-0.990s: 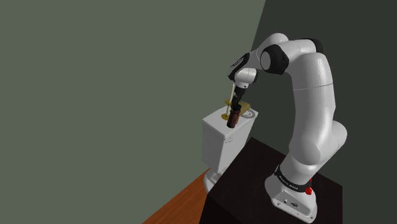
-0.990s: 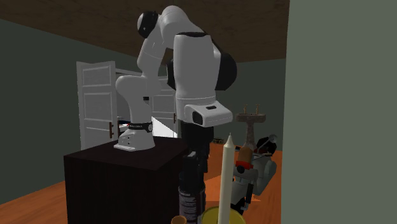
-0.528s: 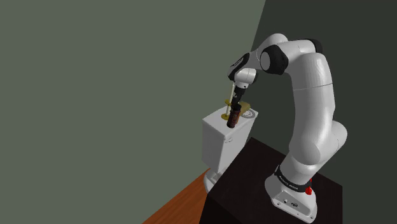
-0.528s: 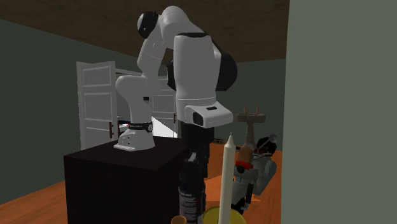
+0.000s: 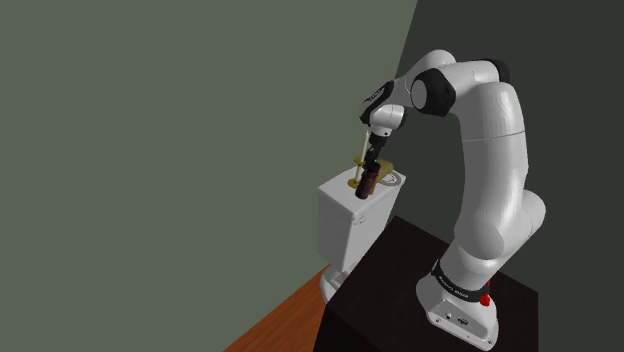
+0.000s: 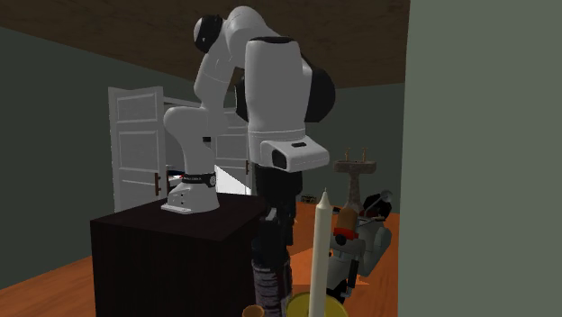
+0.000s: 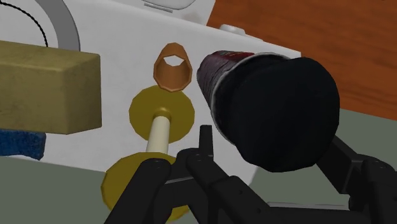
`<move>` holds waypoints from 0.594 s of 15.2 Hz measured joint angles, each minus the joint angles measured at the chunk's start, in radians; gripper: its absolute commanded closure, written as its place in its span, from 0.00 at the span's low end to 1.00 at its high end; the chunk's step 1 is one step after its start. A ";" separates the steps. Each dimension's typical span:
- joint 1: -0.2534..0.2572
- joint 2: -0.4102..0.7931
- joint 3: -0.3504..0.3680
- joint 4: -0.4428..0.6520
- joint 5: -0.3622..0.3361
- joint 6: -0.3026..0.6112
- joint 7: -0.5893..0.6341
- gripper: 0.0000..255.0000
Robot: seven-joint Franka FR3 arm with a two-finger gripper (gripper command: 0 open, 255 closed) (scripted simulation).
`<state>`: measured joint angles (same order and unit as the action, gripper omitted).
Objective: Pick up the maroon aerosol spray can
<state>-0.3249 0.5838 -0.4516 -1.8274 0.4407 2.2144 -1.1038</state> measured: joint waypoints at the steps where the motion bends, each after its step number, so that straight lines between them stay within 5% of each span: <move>1: 0.003 -0.010 -0.004 -0.002 -0.005 -0.007 0.003 1.00; 9: 0.020 -0.077 -0.031 0.009 -0.047 -0.079 0.033 1.00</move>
<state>-0.3054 0.5064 -0.4824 -1.8180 0.3934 2.1351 -1.0710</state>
